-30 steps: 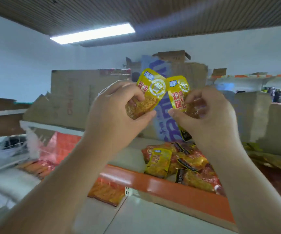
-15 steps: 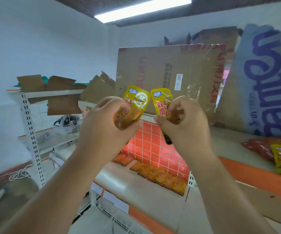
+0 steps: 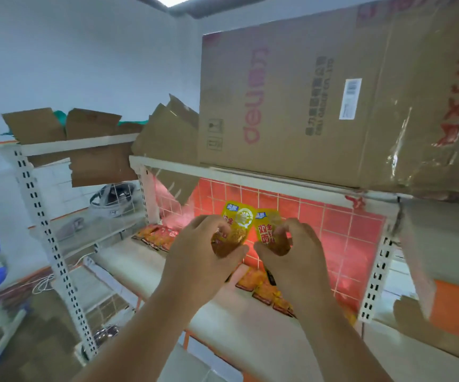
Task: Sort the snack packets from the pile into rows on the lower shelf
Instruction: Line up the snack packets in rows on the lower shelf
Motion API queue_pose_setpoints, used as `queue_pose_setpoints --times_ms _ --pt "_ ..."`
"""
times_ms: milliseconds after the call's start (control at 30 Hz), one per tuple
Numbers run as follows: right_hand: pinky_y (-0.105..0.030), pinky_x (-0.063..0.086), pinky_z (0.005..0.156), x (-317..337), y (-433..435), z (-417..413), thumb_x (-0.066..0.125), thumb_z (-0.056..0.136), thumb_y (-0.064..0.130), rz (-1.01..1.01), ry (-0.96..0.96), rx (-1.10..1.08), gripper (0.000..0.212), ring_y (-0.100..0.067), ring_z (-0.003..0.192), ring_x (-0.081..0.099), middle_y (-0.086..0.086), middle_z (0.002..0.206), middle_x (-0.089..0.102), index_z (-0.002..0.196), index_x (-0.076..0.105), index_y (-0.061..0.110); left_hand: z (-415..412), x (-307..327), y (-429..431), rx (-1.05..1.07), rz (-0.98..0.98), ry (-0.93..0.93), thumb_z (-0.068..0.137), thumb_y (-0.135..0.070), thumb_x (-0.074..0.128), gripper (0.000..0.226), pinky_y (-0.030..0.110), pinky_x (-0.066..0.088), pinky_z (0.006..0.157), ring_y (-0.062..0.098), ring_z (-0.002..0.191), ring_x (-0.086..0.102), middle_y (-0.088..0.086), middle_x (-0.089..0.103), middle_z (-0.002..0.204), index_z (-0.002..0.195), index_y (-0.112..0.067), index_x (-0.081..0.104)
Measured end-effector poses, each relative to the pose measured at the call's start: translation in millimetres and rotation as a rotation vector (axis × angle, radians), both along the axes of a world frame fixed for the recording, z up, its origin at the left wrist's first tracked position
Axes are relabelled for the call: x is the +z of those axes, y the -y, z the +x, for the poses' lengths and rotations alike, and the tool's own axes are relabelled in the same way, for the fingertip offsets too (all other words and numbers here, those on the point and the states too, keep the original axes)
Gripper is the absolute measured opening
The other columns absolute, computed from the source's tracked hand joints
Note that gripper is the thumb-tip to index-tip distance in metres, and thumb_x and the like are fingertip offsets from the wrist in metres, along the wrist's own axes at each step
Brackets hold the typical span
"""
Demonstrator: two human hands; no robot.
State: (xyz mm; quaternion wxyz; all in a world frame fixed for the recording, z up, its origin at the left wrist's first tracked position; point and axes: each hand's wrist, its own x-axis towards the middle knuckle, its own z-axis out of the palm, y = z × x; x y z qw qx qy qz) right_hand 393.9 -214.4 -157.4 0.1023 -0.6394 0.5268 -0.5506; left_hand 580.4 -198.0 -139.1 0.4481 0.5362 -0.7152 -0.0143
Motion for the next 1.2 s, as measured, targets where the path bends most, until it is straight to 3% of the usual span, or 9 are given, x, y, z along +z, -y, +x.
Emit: queue_pose_setpoints --times_ms 167,300,467,633,700,833,1033,1100,1200 --pt "-0.035 0.044 0.07 -66 62 -12 0.083 0.071 0.037 0.2 -0.092 -0.093 0.034 -0.019 0.083 0.053 0.006 0.088 0.052 0.086 0.054 0.027 -11 -50 70 -0.005 0.175 0.07 0.078 -0.063 0.075 0.039 0.018 0.042 0.071 0.003 0.087 0.057 -0.019 0.056 0.098 0.104 -0.04 0.059" --pt "-0.032 0.038 0.07 -111 102 -20 0.08 0.071 0.038 0.345 -0.12 -0.131 0.034 -0.021 0.085 0.052 0.009 0.087 0.05 0.087 0.05 0.034 -24 -96 123 -0.011 0.272 0.115 0.073 -0.069 0.065 0.043 0.029 0.049 0.072 0.008 0.085 0.057 -0.016 0.057 0.096 0.102 -0.04 0.055" --pt "-0.031 0.035 0.067 -158 124 -28 0.074 0.074 0.046 0.553 -0.206 -0.228 0.031 -0.022 0.083 0.052 0.008 0.085 0.049 0.091 0.05 0.036 -39 -153 159 -0.048 0.393 0.15 0.078 -0.059 0.071 0.036 0.029 0.037 0.064 0.014 0.078 0.054 -0.012 0.055 0.083 0.091 -0.033 0.05" --pt "-0.036 0.048 0.08 -190 142 -23 0.066 0.079 0.054 0.724 -0.241 -0.283 0.031 -0.025 0.096 0.054 0.003 0.096 0.055 0.094 0.051 0.032 -40 -201 189 -0.048 0.511 0.126 0.082 -0.064 0.068 0.052 0.029 0.047 0.076 0.015 0.092 0.055 -0.009 0.053 0.099 0.119 -0.03 0.054" --pt "-0.036 0.046 0.081 -201 148 -18 0.066 0.081 0.056 0.755 -0.276 -0.316 0.033 -0.026 0.099 0.055 0.001 0.1 0.056 0.098 0.053 0.03 -40 -217 203 -0.068 0.557 0.166 0.083 -0.066 0.066 0.051 0.032 0.049 0.077 0.017 0.094 0.055 -0.009 0.051 0.099 0.118 -0.032 0.051" --pt "-0.037 0.045 0.083 -214 159 -3 0.065 0.083 0.057 0.818 -0.305 -0.39 0.033 -0.027 0.103 0.053 0.0 0.102 0.055 0.097 0.05 0.031 -38 -240 223 -0.137 0.567 0.203 0.083 -0.062 0.065 0.04 0.036 0.052 0.073 0.018 0.09 0.056 -0.007 0.053 0.092 0.102 -0.031 0.05" --pt "-0.044 0.047 0.094 -222 172 17 0.056 0.085 0.061 0.881 -0.29 -0.569 0.045 -0.031 0.114 0.053 -0.003 0.116 0.058 0.118 0.056 0.031 -37 -260 245 -0.204 0.546 0.228 0.091 -0.053 0.06 0.039 0.036 0.043 0.077 0.028 0.097 0.057 0.005 0.058 0.104 0.111 -0.019 0.058" --pt "-0.046 0.045 0.097 -223 174 22 0.053 0.086 0.062 0.892 -0.288 -0.613 0.044 -0.032 0.116 0.053 -0.004 0.116 0.058 0.118 0.055 0.032 -35 -261 248 -0.24 0.571 0.191 0.096 -0.049 0.052 0.032 0.035 0.044 0.08 0.026 0.1 0.056 0.002 0.056 0.108 0.11 -0.021 0.057" --pt "-0.049 0.044 0.098 -226 177 28 0.055 0.086 0.06 0.92 -0.292 -0.653 0.035 -0.032 0.114 0.052 -0.003 0.114 0.056 0.108 0.052 0.033 -25 -265 247 -0.323 0.502 0.169 0.097 -0.04 0.059 0.026 0.037 0.048 0.083 0.026 0.1 0.055 0.004 0.056 0.112 0.113 -0.019 0.06"
